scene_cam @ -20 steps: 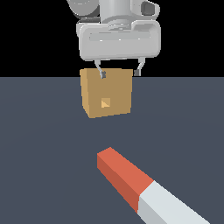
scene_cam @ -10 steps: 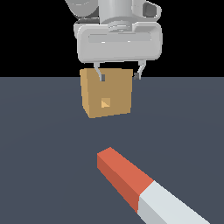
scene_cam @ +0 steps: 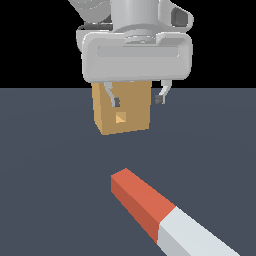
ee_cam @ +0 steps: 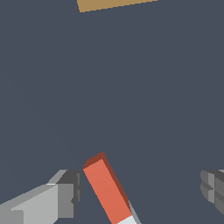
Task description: Insert the peg into the horizontal hole in a box.
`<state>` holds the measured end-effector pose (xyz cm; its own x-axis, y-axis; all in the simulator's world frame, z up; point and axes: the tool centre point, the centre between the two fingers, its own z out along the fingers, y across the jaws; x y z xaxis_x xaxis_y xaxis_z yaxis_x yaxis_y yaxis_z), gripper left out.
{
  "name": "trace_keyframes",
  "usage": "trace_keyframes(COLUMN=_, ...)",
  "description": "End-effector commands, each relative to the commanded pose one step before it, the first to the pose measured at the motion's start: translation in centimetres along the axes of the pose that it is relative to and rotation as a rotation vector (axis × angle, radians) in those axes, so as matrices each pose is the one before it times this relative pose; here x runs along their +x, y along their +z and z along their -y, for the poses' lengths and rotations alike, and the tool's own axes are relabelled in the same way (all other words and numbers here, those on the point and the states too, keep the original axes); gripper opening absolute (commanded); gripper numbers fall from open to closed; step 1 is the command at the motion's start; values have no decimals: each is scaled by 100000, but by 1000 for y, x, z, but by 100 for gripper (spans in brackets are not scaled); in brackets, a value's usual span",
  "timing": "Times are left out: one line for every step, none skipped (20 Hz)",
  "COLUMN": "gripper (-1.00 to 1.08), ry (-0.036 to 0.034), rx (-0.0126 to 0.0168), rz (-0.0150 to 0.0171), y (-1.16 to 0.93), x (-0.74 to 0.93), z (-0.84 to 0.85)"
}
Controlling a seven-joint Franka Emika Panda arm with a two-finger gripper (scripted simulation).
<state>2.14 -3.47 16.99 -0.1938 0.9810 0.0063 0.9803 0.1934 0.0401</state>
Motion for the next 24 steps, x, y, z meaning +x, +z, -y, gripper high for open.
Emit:
trace_keyframes(gripper=100, ry=-3895, rx=344, rz=-52, y=827, x=-1577, z=258)
trace_keyframes(gripper=100, ry=-1608, rx=133, rz=-20, y=333, x=-632, z=93)
trace_keyframes(gripper=100, ry=-1618, rx=134, rz=-20, y=336, x=-638, z=93)
trace_keyframes(gripper=100, ry=-1630, rx=135, rz=-20, y=339, x=-643, z=93)
trace_keyframes(gripper=100, ry=-1644, rx=136, rz=-20, y=342, x=-648, z=92)
trace_keyframes(gripper=100, ry=-1659, rx=137, rz=-20, y=345, x=-654, z=92)
trace_keyframes(gripper=100, ry=-1673, rx=139, rz=-20, y=348, x=-662, z=91)
trace_keyframes(gripper=100, ry=-1688, rx=140, rz=-19, y=352, x=-669, z=91)
trace_keyframes(gripper=100, ry=-1706, rx=142, rz=-19, y=355, x=-676, z=90)
trace_keyframes(gripper=100, ry=-1726, rx=144, rz=-18, y=359, x=-683, z=89)
trace_keyframes(gripper=100, ry=-1744, rx=145, rz=-18, y=363, x=-692, z=89)
trace_keyframes(gripper=100, ry=-1765, rx=148, rz=-17, y=368, x=-700, z=87)
trace_keyframes(gripper=100, ry=-1785, rx=150, rz=-16, y=371, x=-708, z=85)
trace_keyframes(gripper=100, ry=-1798, rx=151, rz=-15, y=374, x=-715, z=84)
trace_keyframes(gripper=100, ry=-1807, rx=153, rz=-14, y=375, x=-719, z=81)
trace_keyframes(gripper=100, ry=-1799, rx=152, rz=-12, y=373, x=-717, z=78)
trace_keyframes(gripper=100, ry=-1735, rx=148, rz=-11, y=359, x=-690, z=72)
trace_keyframes(gripper=100, ry=-1658, rx=142, rz=-9, y=343, x=-661, z=66)
trace_keyframes(gripper=100, ry=-1581, rx=136, rz=-7, y=326, x=-630, z=59)
trace_keyframes(gripper=100, ry=-1499, rx=129, rz=-6, y=308, x=-598, z=53)
trace_keyframes(gripper=100, ry=-1417, rx=122, rz=-5, y=290, x=-564, z=46)
trace_keyframes(gripper=100, ry=-1327, rx=115, rz=-4, y=271, x=-530, z=41)
trace_keyframes(gripper=100, ry=-1236, rx=108, rz=-3, y=252, x=-493, z=36)
trace_keyframes(gripper=100, ry=-1145, rx=100, rz=-2, y=232, x=-456, z=31)
